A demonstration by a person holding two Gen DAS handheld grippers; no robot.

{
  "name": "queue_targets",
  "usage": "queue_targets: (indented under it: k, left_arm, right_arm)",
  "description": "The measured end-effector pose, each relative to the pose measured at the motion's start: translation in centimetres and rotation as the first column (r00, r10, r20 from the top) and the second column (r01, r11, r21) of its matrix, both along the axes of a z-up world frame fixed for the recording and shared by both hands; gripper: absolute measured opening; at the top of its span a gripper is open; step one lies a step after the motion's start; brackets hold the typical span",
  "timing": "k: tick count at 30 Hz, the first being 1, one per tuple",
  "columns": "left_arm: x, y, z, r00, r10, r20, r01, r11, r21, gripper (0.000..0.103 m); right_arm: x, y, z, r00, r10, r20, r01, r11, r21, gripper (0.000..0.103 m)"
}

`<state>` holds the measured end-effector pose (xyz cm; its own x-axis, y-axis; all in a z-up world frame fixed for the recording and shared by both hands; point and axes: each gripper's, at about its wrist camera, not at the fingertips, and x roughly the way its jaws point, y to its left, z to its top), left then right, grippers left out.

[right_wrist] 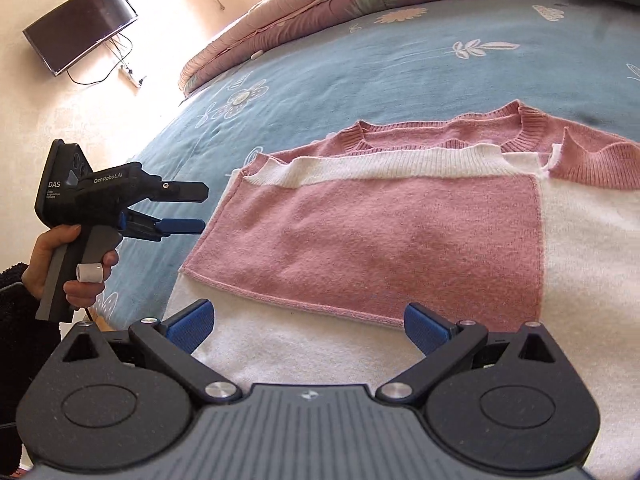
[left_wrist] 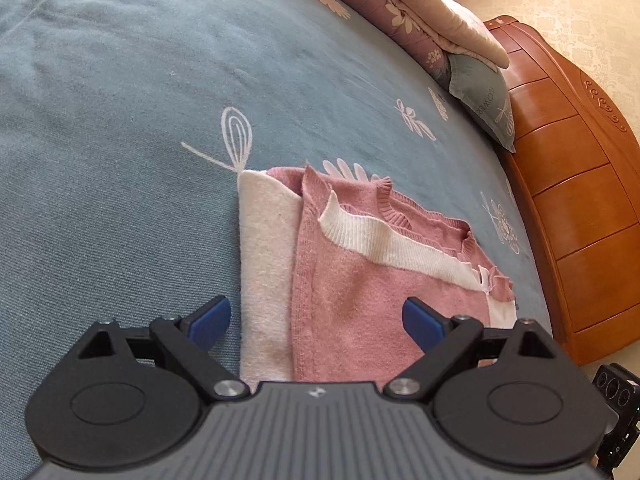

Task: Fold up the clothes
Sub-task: 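Lower the open left tool onto the white side edge of the sweater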

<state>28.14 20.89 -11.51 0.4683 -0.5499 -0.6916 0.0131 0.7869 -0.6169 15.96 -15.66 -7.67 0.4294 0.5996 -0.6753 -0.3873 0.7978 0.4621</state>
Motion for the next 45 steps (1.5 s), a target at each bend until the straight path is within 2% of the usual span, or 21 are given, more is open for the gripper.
queue_targets:
  k: [5,12,19,24,30,37,42,45]
  left_arm:
    - [1.2,0.4,-1.5,0.999,-0.043,0.022,0.046,0.988,-0.150,0.097]
    - [4.6,0.5,-2.8,0.999,-0.037,0.014,0.039,0.962,-0.271,0.099]
    - [2.4,0.4,-3.4,0.995,-0.094,-0.028,0.079,0.937,-0.339,0.100]
    - [1.4,0.3,-3.5,0.988,-0.151,-0.024,0.134,0.931,-0.338,0.100]
    - [5.3,-1.4,-3.3,0.987,-0.154,-0.052,0.128,0.934,-0.334,0.100]
    - [1.6,-1.5,-3.2,0.962,-0.270,-0.041,0.242,0.912,-0.330,0.101]
    - [3.2,-1.7,-3.5,0.971,-0.236,-0.033,0.206,0.903,-0.377,0.101]
    - [4.5,-2.7,-3.4,0.971,-0.238,-0.022,0.214,0.908,-0.361,0.101]
  right_arm:
    - [0.3,0.1,-1.2,1.000,-0.010,-0.023,0.009,1.000,-0.028,0.103]
    - [0.4,0.7,-1.1,1.000,-0.006,-0.020,0.005,0.999,-0.049,0.103]
    - [0.2,1.1,-0.9,1.000,0.012,-0.007,-0.012,0.998,-0.053,0.103]
    - [0.2,1.1,-0.9,1.000,0.019,-0.005,-0.019,0.998,-0.053,0.103]
    - [0.1,1.1,-0.8,1.000,0.028,-0.002,-0.028,0.998,-0.053,0.103]
    - [0.5,0.8,-0.5,0.999,0.037,0.018,-0.036,0.998,-0.050,0.103]
    - [0.5,1.2,-1.2,0.999,0.047,0.001,-0.047,0.997,-0.053,0.103]
    - [0.2,1.5,-1.2,0.998,0.055,0.004,-0.055,0.997,-0.058,0.103]
